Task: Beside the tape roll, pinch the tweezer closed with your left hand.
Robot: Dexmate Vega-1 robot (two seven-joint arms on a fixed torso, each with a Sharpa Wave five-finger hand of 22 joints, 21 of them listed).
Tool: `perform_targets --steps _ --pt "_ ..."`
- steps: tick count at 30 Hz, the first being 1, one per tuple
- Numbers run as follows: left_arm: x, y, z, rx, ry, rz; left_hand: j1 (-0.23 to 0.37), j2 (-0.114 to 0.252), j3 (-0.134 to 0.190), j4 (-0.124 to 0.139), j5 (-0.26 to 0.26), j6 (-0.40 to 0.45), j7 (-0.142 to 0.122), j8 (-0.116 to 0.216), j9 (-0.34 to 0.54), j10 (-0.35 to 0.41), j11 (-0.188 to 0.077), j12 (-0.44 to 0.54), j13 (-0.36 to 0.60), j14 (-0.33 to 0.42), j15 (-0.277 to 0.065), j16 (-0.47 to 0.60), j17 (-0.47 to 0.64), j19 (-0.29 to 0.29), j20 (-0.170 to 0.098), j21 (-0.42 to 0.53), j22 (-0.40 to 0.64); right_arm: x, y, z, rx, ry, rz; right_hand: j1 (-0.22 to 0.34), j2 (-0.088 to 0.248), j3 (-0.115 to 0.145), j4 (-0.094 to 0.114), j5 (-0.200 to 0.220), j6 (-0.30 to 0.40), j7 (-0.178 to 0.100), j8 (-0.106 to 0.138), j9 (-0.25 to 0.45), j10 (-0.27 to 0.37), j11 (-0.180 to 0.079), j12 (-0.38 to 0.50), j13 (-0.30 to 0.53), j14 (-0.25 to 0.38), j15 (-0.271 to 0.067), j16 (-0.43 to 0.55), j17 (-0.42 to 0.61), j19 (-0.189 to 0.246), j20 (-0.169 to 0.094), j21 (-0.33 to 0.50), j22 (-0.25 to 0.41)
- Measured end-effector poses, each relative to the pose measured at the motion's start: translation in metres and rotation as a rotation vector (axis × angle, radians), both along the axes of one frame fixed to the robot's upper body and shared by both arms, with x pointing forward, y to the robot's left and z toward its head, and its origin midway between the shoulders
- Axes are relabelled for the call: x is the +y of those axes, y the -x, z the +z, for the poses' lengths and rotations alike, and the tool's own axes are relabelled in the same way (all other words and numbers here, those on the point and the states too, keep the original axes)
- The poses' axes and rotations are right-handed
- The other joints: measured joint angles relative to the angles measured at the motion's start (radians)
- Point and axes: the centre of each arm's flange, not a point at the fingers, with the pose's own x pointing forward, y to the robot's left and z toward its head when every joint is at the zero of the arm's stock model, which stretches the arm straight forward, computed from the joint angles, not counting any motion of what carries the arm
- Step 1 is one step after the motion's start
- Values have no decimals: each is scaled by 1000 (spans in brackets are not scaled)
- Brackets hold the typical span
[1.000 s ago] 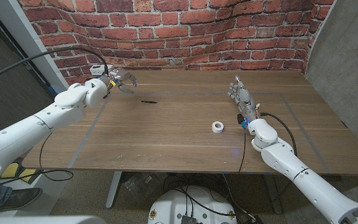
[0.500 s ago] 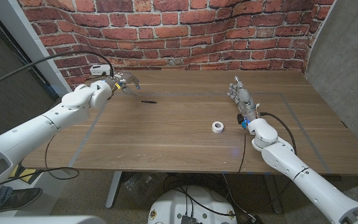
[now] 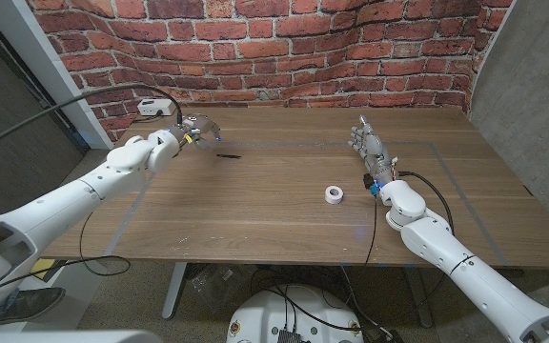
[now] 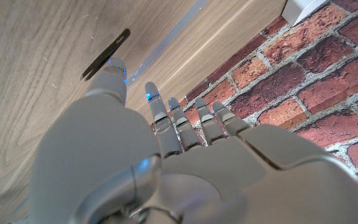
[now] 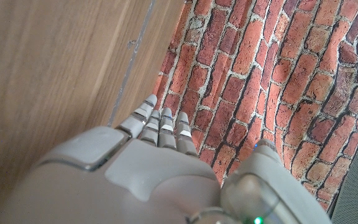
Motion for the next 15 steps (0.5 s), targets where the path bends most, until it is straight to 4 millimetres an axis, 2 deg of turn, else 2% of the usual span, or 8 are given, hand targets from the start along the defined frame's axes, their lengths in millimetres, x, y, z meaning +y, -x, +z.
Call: perform_targets --steps 2,8,13,15 --pt "-1 -3 -2 4 4 -1 10 -10 0 0 3 8 -2 0 0 8 -8 4 0 4 -4 4 0 5 5 0 0 0 0 0 1 0 -1 0 0 -3 -3 0 0 0 0 0 0 0 0 0 0 0 0 0 0 0 0 0" --pt "-4 -10 -6 15 16 -14 10 -10 0 0 6 29 3 0 0 12 -12 4 0 6 -1 4 0 16 16 4 0 0 1 0 2 1 -3 0 0 -3 -3 0 0 0 0 0 0 0 0 0 0 0 0 0 0 0 0 4" --pt "-9 -17 -11 32 30 -26 17 -3 0 0 9 85 10 0 0 35 -33 4 -5 13 -5 4 0 44 91 12 0 0 2 1 2 5 -5 0 0 -3 -3 0 0 0 -3 0 0 0 0 0 0 0 0 0 0 0 0 5" --pt "-10 -20 -13 37 36 -26 13 8 0 0 9 92 10 0 0 35 -33 4 -5 13 -5 4 0 51 109 15 0 0 3 1 3 6 -6 0 0 -3 -3 0 0 0 -3 0 0 0 0 0 0 0 0 0 0 0 0 5"
